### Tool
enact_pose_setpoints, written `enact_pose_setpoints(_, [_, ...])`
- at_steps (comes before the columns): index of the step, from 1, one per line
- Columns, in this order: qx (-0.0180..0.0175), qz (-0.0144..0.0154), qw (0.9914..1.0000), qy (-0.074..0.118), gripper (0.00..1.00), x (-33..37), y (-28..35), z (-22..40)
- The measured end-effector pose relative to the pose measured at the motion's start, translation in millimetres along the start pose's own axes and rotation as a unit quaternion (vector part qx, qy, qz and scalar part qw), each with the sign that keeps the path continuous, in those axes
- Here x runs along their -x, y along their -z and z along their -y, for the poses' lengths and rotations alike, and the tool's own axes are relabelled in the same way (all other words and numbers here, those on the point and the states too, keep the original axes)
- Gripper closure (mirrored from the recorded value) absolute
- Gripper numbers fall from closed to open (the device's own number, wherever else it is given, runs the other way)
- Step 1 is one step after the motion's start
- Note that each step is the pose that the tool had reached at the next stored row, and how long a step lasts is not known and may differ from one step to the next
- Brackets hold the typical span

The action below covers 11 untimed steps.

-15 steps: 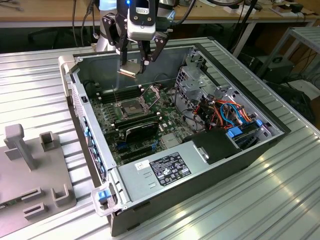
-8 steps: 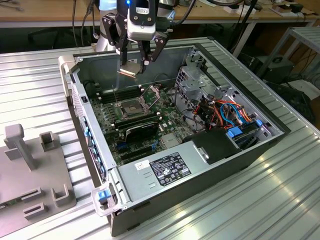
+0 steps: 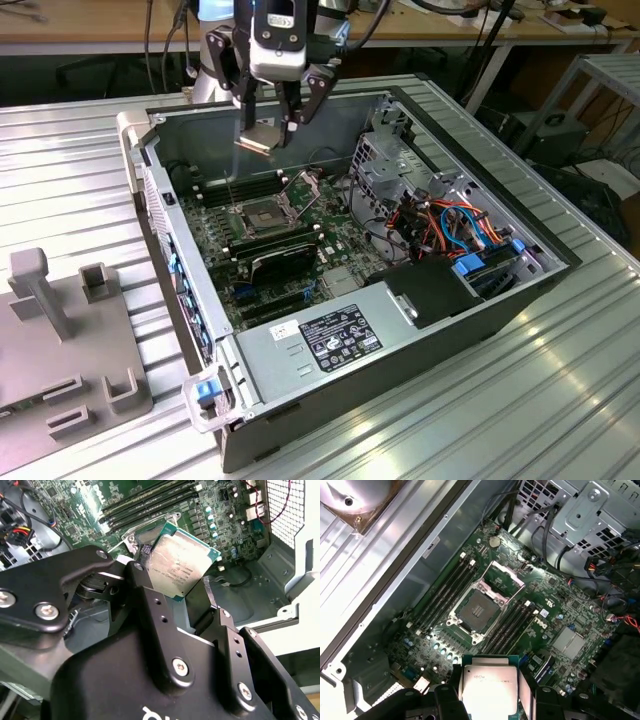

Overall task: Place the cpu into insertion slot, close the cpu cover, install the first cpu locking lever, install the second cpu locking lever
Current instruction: 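Place the cpu into insertion slot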

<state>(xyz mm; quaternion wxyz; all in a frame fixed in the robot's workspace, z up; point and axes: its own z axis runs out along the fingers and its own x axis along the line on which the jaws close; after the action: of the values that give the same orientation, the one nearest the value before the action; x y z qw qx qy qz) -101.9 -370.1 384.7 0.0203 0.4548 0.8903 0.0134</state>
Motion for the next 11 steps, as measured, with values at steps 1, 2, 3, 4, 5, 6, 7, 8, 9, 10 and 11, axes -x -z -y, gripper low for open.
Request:
enact_pose_setpoints(1, [-0.0002, 0.0004, 0.99996, -0.009, 0.47, 0.2, -0.1, -0.5])
enact_pose_setpoints(2, [-0.0003, 0.0006, 0.99990, -0.014, 0.47, 0.2, -0.2, -0.8])
enact_pose_setpoints(3, [-0.0005, 0.0009, 0.99975, -0.023, 0.47, 0.4, -0.3, -1.3])
enact_pose_setpoints(4, [-0.0007, 0.0012, 0.99958, -0.029, 0.47, 0.6, -0.5, -1.9])
enact_pose_setpoints(5, [-0.0008, 0.0014, 0.99944, -0.033, 0.47, 0.9, -0.5, -2.6])
enact_pose_setpoints(6, [-0.0010, 0.0017, 0.99914, -0.041, 0.47, 1.4, -0.7, -4.1])
enact_pose_setpoints(7, [-0.0011, 0.0020, 0.99888, -0.047, 0.47, 2.2, -1.0, -5.9])
enact_pose_setpoints(8, [-0.0012, 0.0022, 0.99870, -0.051, 0.47, 4.2, -1.4, -9.3])
enact_pose_setpoints(9, [-0.0012, 0.0022, 0.99862, -0.053, 0.47, 5.5, -1.6, -11.7])
enact_pose_setpoints(10, [-0.0012, 0.0022, 0.99855, -0.054, 0.47, 6.3, -1.8, -13.2])
enact_pose_setpoints(11, [-0.0013, 0.0023, 0.99850, -0.055, 0.47, 7.5, -2.0, -15.6])
